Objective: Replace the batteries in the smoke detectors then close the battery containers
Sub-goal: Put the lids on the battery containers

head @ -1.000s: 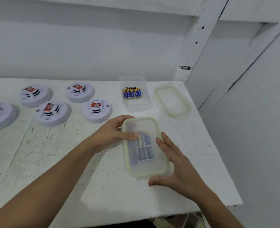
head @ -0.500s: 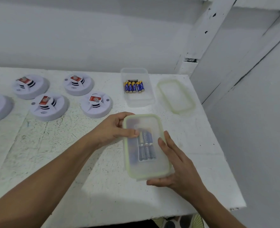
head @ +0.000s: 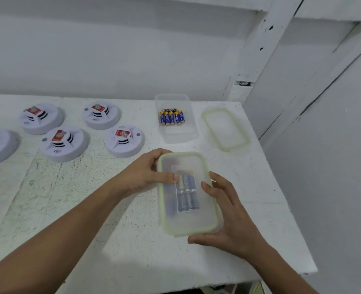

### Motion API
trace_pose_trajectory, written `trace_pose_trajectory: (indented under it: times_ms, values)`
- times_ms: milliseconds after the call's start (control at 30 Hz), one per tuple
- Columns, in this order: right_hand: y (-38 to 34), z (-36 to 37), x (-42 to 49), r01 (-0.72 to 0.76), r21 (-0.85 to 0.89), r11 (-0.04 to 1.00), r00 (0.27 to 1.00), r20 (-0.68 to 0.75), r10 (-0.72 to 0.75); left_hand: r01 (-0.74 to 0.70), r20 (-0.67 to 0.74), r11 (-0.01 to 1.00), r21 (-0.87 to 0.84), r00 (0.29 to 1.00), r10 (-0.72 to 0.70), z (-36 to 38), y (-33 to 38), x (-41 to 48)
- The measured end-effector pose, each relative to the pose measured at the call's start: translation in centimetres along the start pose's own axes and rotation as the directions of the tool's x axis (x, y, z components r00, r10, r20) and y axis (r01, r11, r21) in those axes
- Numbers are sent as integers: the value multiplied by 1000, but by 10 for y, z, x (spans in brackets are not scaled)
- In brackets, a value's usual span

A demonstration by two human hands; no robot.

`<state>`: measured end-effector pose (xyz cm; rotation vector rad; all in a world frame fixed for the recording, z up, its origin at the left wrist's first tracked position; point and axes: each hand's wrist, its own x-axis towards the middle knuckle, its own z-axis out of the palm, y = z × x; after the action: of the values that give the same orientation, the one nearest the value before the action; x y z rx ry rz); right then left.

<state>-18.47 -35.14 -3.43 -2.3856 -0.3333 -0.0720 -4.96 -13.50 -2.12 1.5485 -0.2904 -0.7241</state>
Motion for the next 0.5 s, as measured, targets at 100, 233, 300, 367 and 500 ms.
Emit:
trace_pose_trajectory:
  times_ms: [100,233,300,367,500]
  values:
    - [-4,-10,3,-39,137,990,998,46,33,2,1,999,51,1000,-2,-1,3,0]
    - [-1,-20,12,-97,360,928,995,3,103,38,-4,985,168,999,-38,-5,15,4]
    - [5,-23,21,-144,426,893,984,-36,175,44,6,949,312,999,-48,-5,27,6]
    - [12,-28,33,-197,473,859,970,-36,242,39,10,876,481,999,-50,-4,43,8]
    - [25,-43,57,-306,506,806,928,-30,371,-13,-10,658,753,999,30,13,71,13]
